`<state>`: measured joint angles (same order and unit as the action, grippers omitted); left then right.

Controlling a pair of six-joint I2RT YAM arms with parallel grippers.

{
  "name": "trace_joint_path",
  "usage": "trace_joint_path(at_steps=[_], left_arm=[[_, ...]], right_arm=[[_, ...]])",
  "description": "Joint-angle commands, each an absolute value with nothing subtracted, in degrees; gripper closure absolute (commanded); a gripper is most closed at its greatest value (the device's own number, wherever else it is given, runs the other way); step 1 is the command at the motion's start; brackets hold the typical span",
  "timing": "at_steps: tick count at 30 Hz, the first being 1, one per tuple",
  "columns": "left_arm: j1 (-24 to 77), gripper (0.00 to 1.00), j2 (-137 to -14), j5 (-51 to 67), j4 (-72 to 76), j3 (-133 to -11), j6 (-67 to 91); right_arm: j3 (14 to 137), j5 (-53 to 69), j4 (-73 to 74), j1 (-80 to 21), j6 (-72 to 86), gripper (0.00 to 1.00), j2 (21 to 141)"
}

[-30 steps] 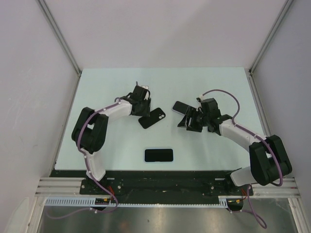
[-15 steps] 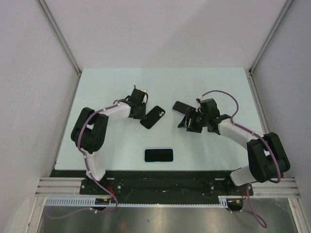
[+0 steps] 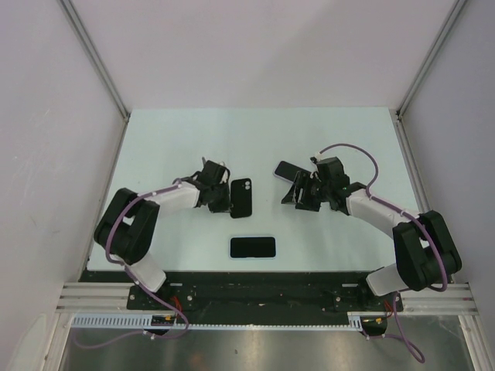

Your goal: Put the phone into the phone case

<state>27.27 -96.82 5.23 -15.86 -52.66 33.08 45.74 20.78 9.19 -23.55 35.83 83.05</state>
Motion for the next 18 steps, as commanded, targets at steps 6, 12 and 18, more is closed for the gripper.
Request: trace_joint_path(at_steps=[6, 12, 18], left_arm=[[38.39, 1.00, -88.86, 2.81, -19.51, -48.69, 48.94], [43.94, 0.22, -86.75, -2.36, -19.25, -50.45, 50.72], [42.90, 0.05, -85.43, -4.04, -19.42, -52.64, 45.37]], right_arm=[[45.88, 19.16, 9.58, -24.17, 34.89, 0.35, 82.27], [45.88, 18.72, 10.72, -24.17, 34.28, 0.35, 81.39], [45.88, 18.89, 12.04, -24.78, 33.93, 0.35, 80.86]])
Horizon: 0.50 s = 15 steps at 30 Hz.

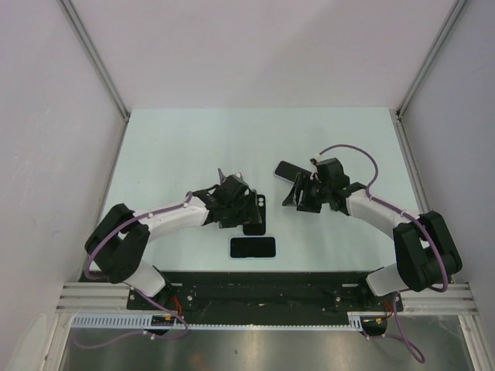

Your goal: Put the phone into the phone case

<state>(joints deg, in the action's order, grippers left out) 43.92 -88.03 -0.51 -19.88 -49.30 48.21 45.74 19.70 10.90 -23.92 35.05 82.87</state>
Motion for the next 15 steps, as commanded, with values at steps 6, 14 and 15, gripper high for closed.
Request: trace_joint_path(at_steps=[6, 14, 15], left_arm=[[40.08, 0.05, -90.07, -0.79, -19.51, -60.10, 29.50], [40.08, 0.04, -95.62, -5.70, -22.41, -67.32, 12.94], [40.17, 0.05, -96.50, -6.15, -22.59, -67.93, 11.88]], right_arm=[[45.88, 17.93, 13.45, -26.98, 33.40, 0.35, 81.12], [45.62, 17.32, 13.27, -27.86, 33.66, 0.35, 82.09], [45.62, 17.31, 13.18, -27.86, 33.66, 0.35, 82.00]])
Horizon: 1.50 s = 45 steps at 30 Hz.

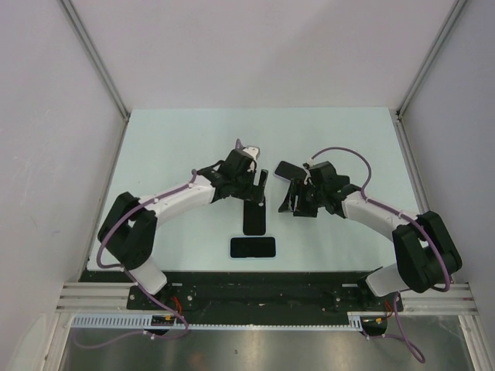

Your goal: Put the phone into the phone case

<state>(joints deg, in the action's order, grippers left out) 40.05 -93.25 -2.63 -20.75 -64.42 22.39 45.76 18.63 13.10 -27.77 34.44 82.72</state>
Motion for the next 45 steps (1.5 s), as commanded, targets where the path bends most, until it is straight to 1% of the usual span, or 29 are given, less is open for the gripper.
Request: trace_joint_path(at_steps=[1, 4, 6, 10, 11, 13, 14, 17, 19, 22, 23, 26, 29, 32, 35, 39, 45], left_arm=[[40.25, 0.05, -98.33, -6.67, -22.50, -68.81, 11.00], [40.34, 0.07, -101.33, -8.78, -22.68, -71.18, 7.92], [40.43, 0.11, -104.14, -9.31, -22.76, -72.33, 5.81], [40.43, 0.16, -108.80, -8.09, -22.68, -75.93, 3.17], [40.43, 0.20, -109.68, -8.17, -22.76, -76.63, 2.99], [40.43, 0.23, -111.62, -7.74, -23.03, -78.21, 2.81], [40.43, 0.29, -112.06, -7.30, -23.11, -78.57, 2.99], [40.34, 0.37, -113.20, -6.24, -23.12, -78.84, 3.25], [40.34, 0.38, -114.34, -6.24, -23.12, -78.75, 3.25], [40.34, 0.49, -116.18, -5.80, -23.12, -79.28, 3.34], [40.34, 0.62, -116.54, -5.28, -23.03, -79.45, 3.51], [40.17, 0.82, -116.63, -5.62, -23.91, -79.89, 4.30], [39.03, 0.92, -114.53, -5.45, -23.91, -79.10, 6.32], [36.75, 1.00, -111.55, -3.26, -23.90, -77.61, 9.66], [34.38, 1.00, -108.82, -0.97, -23.91, -74.89, 13.88], [32.44, 1.00, -103.55, -0.88, -23.82, -69.01, 19.50], [30.50, 1.00, -99.06, -1.14, -23.82, -60.93, 27.76]], right_arm=[[45.62, 17.40, 13.18, -27.86, 33.66, 0.35, 82.18], [45.70, 17.49, 13.18, -27.86, 33.49, 0.35, 82.61], [45.70, 17.32, 13.62, -27.86, 33.14, 0.35, 82.88], [45.70, 16.70, 14.50, -27.86, 32.87, 0.35, 82.88], [45.62, 16.53, 14.68, -27.86, 32.78, 0.35, 82.71], [45.62, 16.35, 14.94, -27.77, 32.70, 0.35, 82.70], [45.62, 16.26, 14.94, -27.86, 32.61, 0.35, 82.62], [45.70, 16.08, 15.12, -27.60, 32.70, 0.35, 82.53], [45.62, 15.65, 15.12, -27.69, 32.43, 0.35, 82.44], [45.62, 15.47, 15.20, -27.77, 32.43, 0.35, 82.27], [45.62, 15.38, 15.29, -27.69, 32.34, 0.35, 82.09], [45.62, 15.03, 15.64, -27.69, 32.26, 0.35, 81.74], [45.62, 14.68, 16.08, -27.60, 32.17, 0.35, 81.56], [45.62, 14.77, 16.00, -27.60, 32.08, 0.35, 81.48], [45.62, 14.77, 15.91, -27.60, 32.17, 0.35, 81.39], [45.70, 14.50, 16.17, -27.60, 32.08, 0.35, 81.04], [45.53, 14.33, 16.26, -27.77, 31.99, 0.35, 81.12]])
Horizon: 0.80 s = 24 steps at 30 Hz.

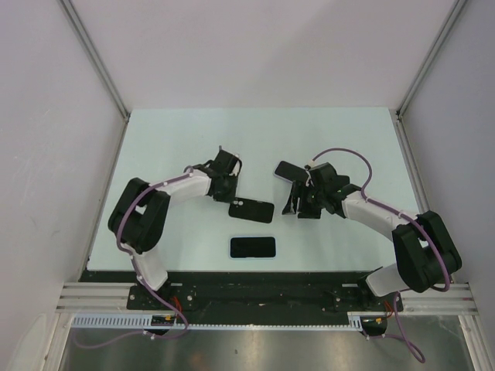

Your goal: Put the phone into the phone case

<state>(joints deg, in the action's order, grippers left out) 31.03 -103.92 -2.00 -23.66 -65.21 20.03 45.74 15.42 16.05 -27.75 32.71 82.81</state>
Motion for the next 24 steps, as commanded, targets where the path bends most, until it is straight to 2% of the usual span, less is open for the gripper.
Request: trace_joint_path(at_steps=[1, 6, 7, 8, 9, 10, 13, 16, 19, 24], left_arm=[[30.41, 1.00, -98.27, -1.49, -23.82, -60.30, 29.08], [30.06, 1.00, -96.51, -3.08, -23.82, -58.19, 31.46], [30.06, 0.97, -95.89, -3.08, -23.82, -58.18, 31.90], [30.06, 0.87, -94.67, -2.99, -23.82, -58.10, 32.08], [30.06, 0.71, -93.96, -3.16, -23.82, -58.18, 32.17], [30.06, 0.49, -93.26, -3.34, -23.82, -58.18, 31.99], [30.06, 0.19, -89.83, -3.78, -23.82, -58.10, 31.56], [30.06, 0.08, -86.05, -3.52, -23.64, -57.92, 30.24], [30.06, 0.03, -82.98, -0.46, -22.86, -58.01, 28.66], [30.06, 0.00, -77.53, 15.79, -13.21, -55.55, 28.21]], right_arm=[[45.44, 14.24, 16.26, -27.69, 31.99, 0.35, 81.21], [45.44, 14.15, 16.35, -27.86, 31.99, 0.35, 81.21], [45.35, 13.72, 16.43, -27.95, 32.08, 0.35, 81.12], [45.35, 13.45, 16.61, -28.04, 31.91, 0.35, 80.69], [45.35, 13.27, 16.87, -28.04, 31.82, 0.35, 80.51], [45.44, 12.84, 17.05, -28.04, 31.82, 0.35, 80.25], [45.44, 12.83, 16.79, -28.04, 31.73, 0.35, 79.89], [45.35, 13.18, 16.17, -28.04, 31.99, 0.35, 80.07], [45.35, 13.18, 16.26, -28.04, 32.34, 0.35, 80.07], [45.35, 12.66, 16.70, -28.04, 32.17, 0.34, 79.72]])
